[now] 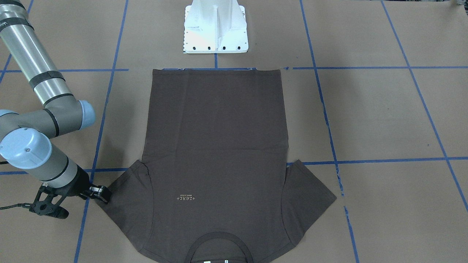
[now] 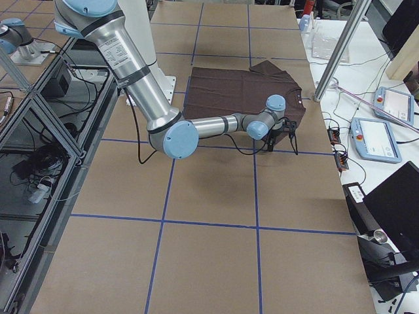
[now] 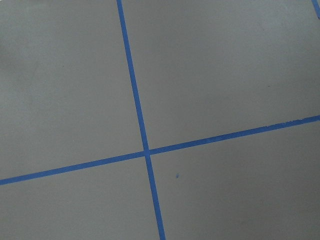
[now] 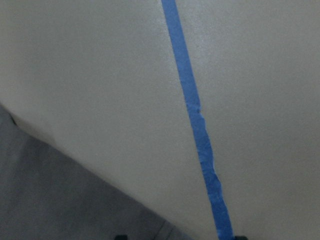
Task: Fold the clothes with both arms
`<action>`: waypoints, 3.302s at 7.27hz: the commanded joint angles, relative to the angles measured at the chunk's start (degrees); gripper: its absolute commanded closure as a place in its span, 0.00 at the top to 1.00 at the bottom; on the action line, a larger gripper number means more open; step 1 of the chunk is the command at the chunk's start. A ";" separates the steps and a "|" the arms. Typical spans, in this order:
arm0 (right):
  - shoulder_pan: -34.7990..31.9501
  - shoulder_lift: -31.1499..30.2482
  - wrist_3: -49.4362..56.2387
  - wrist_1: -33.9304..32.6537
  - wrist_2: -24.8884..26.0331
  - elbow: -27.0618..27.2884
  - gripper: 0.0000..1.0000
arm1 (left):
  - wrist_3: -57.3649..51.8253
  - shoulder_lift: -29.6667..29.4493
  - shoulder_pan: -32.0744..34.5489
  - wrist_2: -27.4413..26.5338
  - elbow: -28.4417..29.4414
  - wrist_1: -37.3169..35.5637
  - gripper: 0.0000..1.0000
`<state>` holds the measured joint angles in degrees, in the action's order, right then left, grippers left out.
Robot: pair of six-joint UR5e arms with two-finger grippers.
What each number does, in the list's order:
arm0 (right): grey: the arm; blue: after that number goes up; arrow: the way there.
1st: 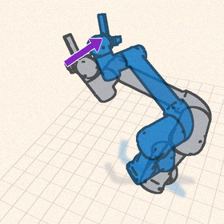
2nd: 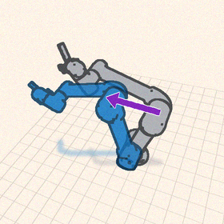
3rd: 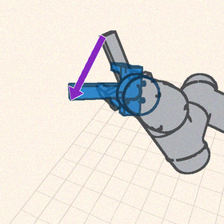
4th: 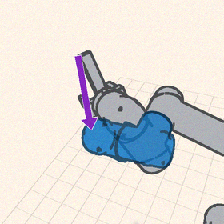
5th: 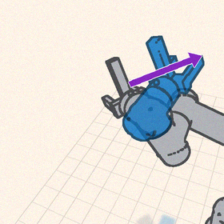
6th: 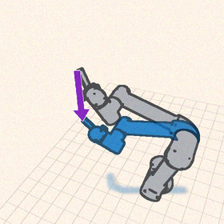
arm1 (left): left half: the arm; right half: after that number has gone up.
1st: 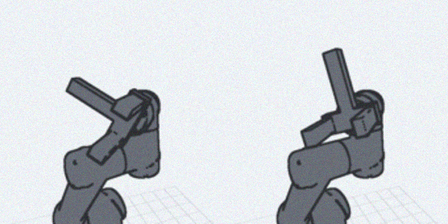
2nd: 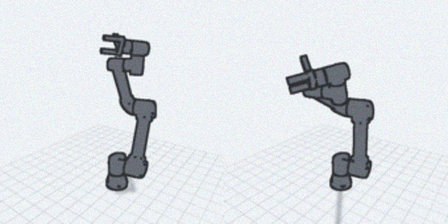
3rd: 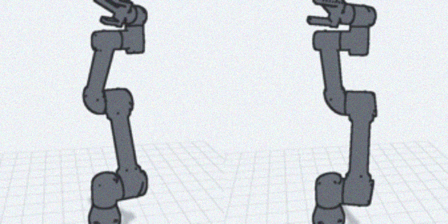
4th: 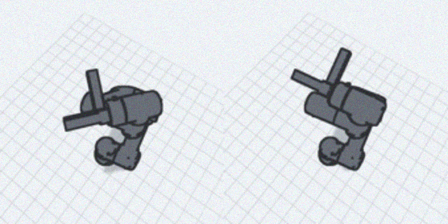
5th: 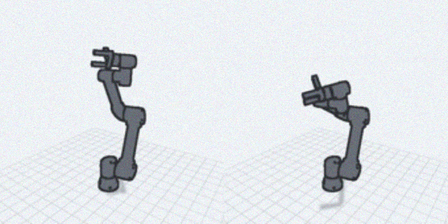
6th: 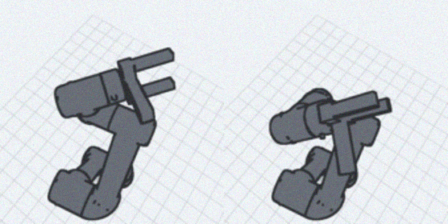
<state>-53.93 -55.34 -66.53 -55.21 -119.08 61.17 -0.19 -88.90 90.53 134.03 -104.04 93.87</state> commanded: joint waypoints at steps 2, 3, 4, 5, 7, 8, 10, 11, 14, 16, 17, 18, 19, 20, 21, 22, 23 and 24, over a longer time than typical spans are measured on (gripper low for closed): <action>0.14 0.76 -1.50 -0.16 0.16 0.00 0.00 | 0.01 -0.04 0.00 0.00 -0.02 0.00 1.00; 0.14 1.03 -1.50 -0.16 0.16 0.00 0.00 | 0.01 0.04 0.00 0.00 -0.02 0.00 1.00; 0.14 2.33 -1.58 -0.25 0.08 0.17 0.00 | 0.01 -0.04 0.00 0.00 -0.02 0.00 1.00; 1.18 5.48 -2.72 -0.42 0.16 0.26 0.00 | 0.01 -0.04 0.00 0.00 -0.28 0.00 1.00; 5.04 16.09 -10.52 -6.46 3.39 -2.27 0.00 | 0.01 -0.04 0.00 0.09 -0.46 -0.09 1.00; 7.24 19.36 -11.59 -6.40 7.07 -5.77 0.00 | 0.01 0.04 0.00 0.09 -0.98 -0.17 1.00; 8.49 22.20 -11.60 -6.14 9.30 -9.22 0.03 | 0.01 -0.22 -0.17 2.28 -0.90 0.00 1.00; 8.49 22.91 -11.60 -6.14 9.74 -9.40 0.99 | -0.08 -0.57 -1.22 3.68 -0.73 0.78 1.00; 6.74 14.80 -12.04 -6.49 8.35 4.83 1.00 | 21.57 -7.98 -14.81 4.49 3.30 18.15 1.00; -2.52 0.57 -11.09 -6.67 -4.15 18.75 1.00 | 41.23 -20.80 -26.67 0.47 13.18 18.72 0.94; -5.98 -2.02 -9.08 -6.40 -7.36 19.68 1.00 | 47.58 -28.88 -30.72 -0.25 21.08 18.81 0.92; -8.19 -4.92 -3.75 -6.32 -7.74 19.69 1.00 | 50.52 -34.01 -31.63 -2.18 29.43 21.86 0.91; -9.52 -6.43 -0.65 -6.14 -10.18 19.95 1.00 | 54.20 -35.62 -31.73 -5.59 35.86 27.19 0.86; -9.53 -7.05 0.16 -5.88 -10.29 19.95 1.00 | 59.20 -37.81 -33.29 -8.93 40.71 32.03 0.82; -9.53 -7.41 0.17 -5.79 -10.38 20.73 1.00 | 59.94 -39.75 -34.27 -12.01 44.24 33.47 0.81; -9.62 -7.50 0.17 -5.87 -10.47 21.26 1.00 | 60.21 -40.29 -34.89 -14.74 45.49 34.45 0.79; -9.53 -8.37 0.09 -5.87 -10.38 22.22 1.00 | 60.21 -41.43 -35.41 -15.02 47.51 34.72 0.78; -9.44 -8.55 0.08 -5.87 -10.12 22.06 1.00 | 60.21 -41.44 -36.55 -16.68 47.61 34.72 0.75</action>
<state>-63.44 -63.42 -66.45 -61.08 -129.41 82.93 59.88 -129.77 55.14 119.19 -57.57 128.23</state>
